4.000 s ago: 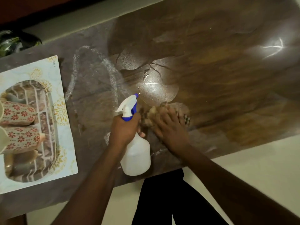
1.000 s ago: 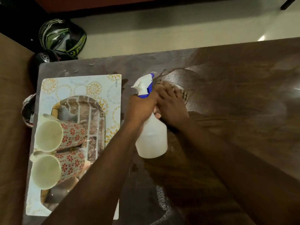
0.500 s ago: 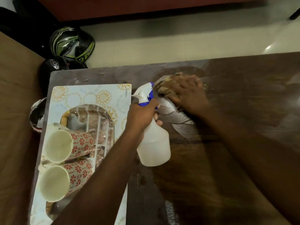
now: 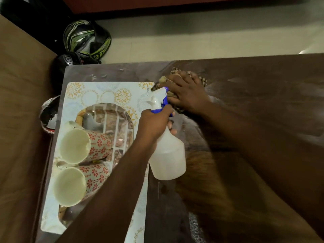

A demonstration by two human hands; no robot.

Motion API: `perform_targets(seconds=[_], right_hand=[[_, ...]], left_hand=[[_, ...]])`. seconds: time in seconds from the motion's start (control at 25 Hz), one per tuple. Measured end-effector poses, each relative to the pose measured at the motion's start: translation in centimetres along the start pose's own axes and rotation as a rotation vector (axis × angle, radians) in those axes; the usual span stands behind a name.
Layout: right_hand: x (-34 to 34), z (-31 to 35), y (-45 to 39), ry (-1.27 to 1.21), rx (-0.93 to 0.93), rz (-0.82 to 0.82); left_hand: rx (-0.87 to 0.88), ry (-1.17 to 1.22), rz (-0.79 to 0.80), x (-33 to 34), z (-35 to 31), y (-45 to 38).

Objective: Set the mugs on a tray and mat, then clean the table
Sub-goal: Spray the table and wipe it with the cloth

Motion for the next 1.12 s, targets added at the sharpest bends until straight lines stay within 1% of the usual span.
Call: perform_targets(seconds=[0.04, 0.08, 0.16, 0.2, 0.24, 0.28, 0.36, 0.4, 0.44, 0.52, 0.56, 0.6, 0.64, 0.68, 0.72, 0.76, 0.8, 0.88, 0.92, 0.96, 1.0, 1.04, 1.08, 1.12], right_hand=[[-0.3, -0.6, -0.4, 0.004, -0.015, -0.003], [-0.3, -1.7, -1.4, 0.023, 0.054, 0.002], [-0.2, -3.6, -3.4, 0.083, 0.311, -0.011], [-0.2, -3.1, -4.0, 0.102, 0.373, -0.020], [0.1, -2.0, -4.0, 0.082, 0.359, -0.008], [0.5, -0.6, -3.2, 0.043, 0.275, 0.002], [0.0, 1.1, -0.4, -0.010, 0.037, -0.031], [-0.6, 0.6, 0.4, -0.006, -0.019, -0.058], [-0.9, 0.0, 0.2, 0.026, -0.001, -0.079], [-1.3, -1.1, -1.0, 0.092, 0.235, -0.119], [-1.3, -0.4, -1.2, 0.090, 0.305, -0.122], [-1.1, 0.8, -0.5, 0.052, 0.293, -0.087], [-1.1, 2.5, 1.0, 0.001, 0.192, -0.072], [-1.5, 4.0, 2.9, -0.030, 0.038, -0.078], [-2.0, 4.2, 4.8, -0.043, -0.103, -0.063], [-2.5, 3.3, 5.3, -0.036, -0.165, -0.041], [-2.8, 2.2, 4.9, -0.013, -0.110, -0.020], [-2.5, 0.4, 3.6, 0.072, 0.210, 0.003], [-2.4, 1.3, 3.9, 0.060, 0.323, 0.003], [-2.5, 3.1, 5.2, 0.025, 0.344, 0.017], [-3.0, 5.4, 7.2, -0.015, 0.284, 0.016], [-4.0, 7.6, 10.2, -0.030, 0.166, 0.009], [-5.2, 9.0, 13.6, -0.046, 0.039, 0.013], [-6.3, 9.0, 16.1, -0.037, -0.052, 0.026]], left_hand=[[0.000, 0.019, 0.000, -0.5, -0.3, 0.0], [0.004, 0.042, 0.000, -0.9, -0.6, 0.0], [0.013, 0.065, 0.003, -1.2, -0.8, -0.5], [0.016, 0.063, -0.001, -1.1, -0.6, -0.8], [0.015, 0.059, -0.008, -1.2, -0.3, -0.9], [0.014, 0.054, -0.010, -1.2, 0.2, -0.9], [0.013, 0.041, -0.005, -1.5, 0.6, -0.6], [0.006, 0.044, 0.005, -1.6, 0.7, -0.2], [-0.002, 0.055, 0.016, -1.8, 0.6, 0.2], [0.006, 0.070, 0.023, -2.4, 0.1, 0.6], [0.024, 0.072, 0.018, -2.7, 0.0, 0.5], [0.047, 0.071, 0.013, -2.9, -0.1, 0.6], [0.073, 0.063, 0.013, -3.0, -0.2, 0.7], [0.099, 0.054, 0.012, -3.1, -0.3, 0.9], [0.114, 0.056, 0.005, -3.3, -0.3, 1.3], [0.115, 0.070, -0.010, -3.7, -0.2, 1.9], [0.110, 0.084, -0.021, -4.1, 0.0, 2.5], [0.095, 0.114, -0.009, -4.4, 0.3, 3.3], [0.076, 0.125, 0.008, -4.5, 0.9, 3.6], [0.054, 0.124, 0.024, -4.6, 1.8, 4.0], [0.032, 0.117, 0.039, -4.8, 3.0, 4.5], [0.006, 0.114, 0.049, -5.1, 4.4, 5.1], [-0.036, 0.120, 0.053, -5.5, 6.2, 5.8], [-0.092, 0.129, 0.059, -6.0, 8.1, 6.6]])
Point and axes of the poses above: each hand's wrist, its own y-axis away from the middle knuckle, its own x-axis out of the palm, z = x × y, the point moved 10 cm from there along -y, towards the middle knuckle, and after that the axes turned 15 degrees about -z, right-handed, at the moved point
